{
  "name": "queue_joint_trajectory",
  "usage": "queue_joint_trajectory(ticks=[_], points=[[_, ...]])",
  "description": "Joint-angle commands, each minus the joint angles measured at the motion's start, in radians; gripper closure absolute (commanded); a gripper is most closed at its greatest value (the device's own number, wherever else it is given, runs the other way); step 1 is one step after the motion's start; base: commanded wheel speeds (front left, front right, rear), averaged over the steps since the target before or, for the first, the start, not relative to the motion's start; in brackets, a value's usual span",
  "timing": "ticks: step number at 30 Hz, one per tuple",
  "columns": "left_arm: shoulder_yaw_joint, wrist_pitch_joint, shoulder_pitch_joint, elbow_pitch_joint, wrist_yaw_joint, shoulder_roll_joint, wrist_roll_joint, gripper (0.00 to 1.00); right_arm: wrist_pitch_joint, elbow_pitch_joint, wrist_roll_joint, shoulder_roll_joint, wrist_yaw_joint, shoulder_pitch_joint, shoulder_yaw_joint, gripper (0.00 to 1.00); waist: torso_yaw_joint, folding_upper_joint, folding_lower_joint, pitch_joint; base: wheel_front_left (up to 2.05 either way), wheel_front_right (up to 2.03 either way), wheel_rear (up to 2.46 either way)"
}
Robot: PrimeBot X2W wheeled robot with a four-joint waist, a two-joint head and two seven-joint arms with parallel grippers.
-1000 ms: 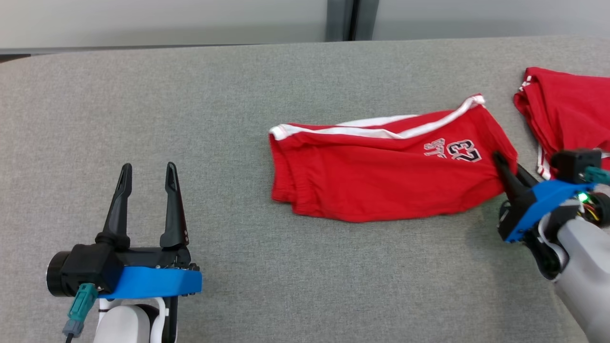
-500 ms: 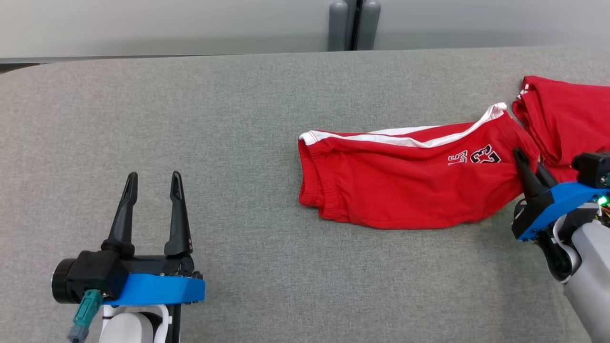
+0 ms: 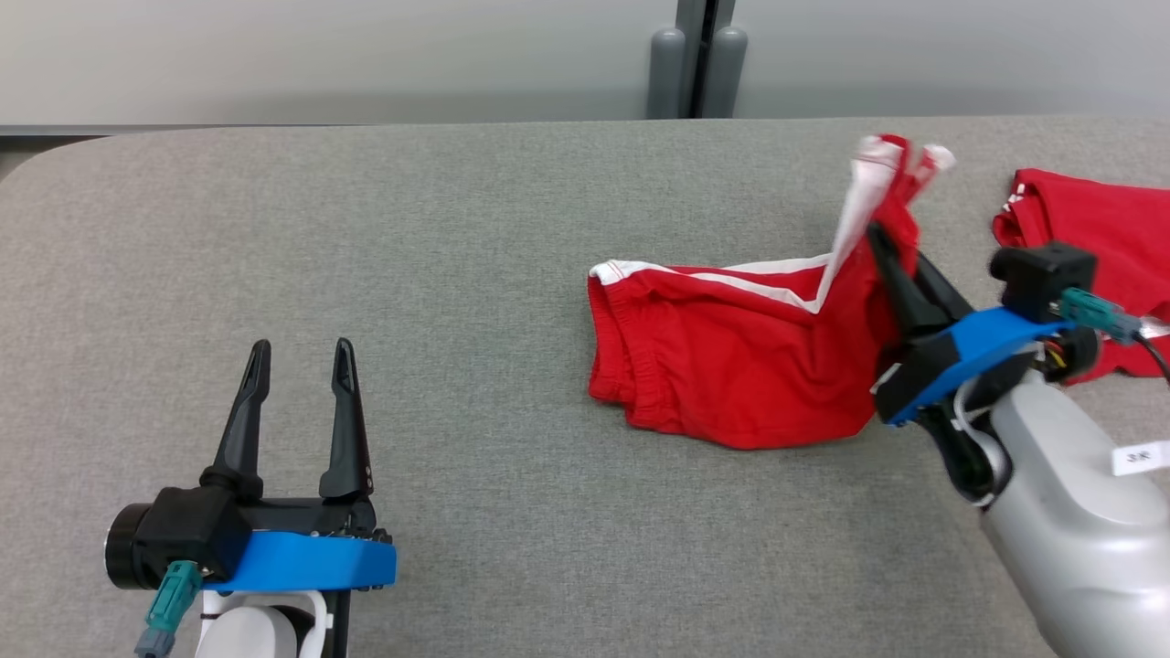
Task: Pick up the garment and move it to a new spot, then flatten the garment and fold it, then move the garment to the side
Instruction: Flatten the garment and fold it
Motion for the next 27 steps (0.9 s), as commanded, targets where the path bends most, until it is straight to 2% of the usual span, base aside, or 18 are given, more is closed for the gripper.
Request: queue_joint_trajectory(ticks=[1, 12, 27], points=[[-0.001, -0.002, 0.006, 0.001, -0.001, 0.000, -0.004, 0.00, -0.002, -0.004, -0.008, 0.011, 0.000, -0.016, 0.007, 1.00, 0.003, 0.0001, 0.0001, 0.000, 0.00, 0.00, 0.00], [-0.018, -0.002, 0.010, 0.004, 0.008, 0.000, -0.022, 0.00, -0.002, -0.001, -0.032, 0.098, 0.000, -0.050, 0.106, 1.00, 0.060, 0.0001, 0.0001, -0.004, 0.00, 0.00, 0.00], [-0.039, -0.002, 0.011, 0.007, 0.021, 0.000, -0.038, 0.00, -0.002, -0.028, -0.050, 0.129, 0.000, 0.056, 0.266, 1.00, 0.072, 0.0001, 0.0001, 0.001, 0.00, 0.00, 0.00]])
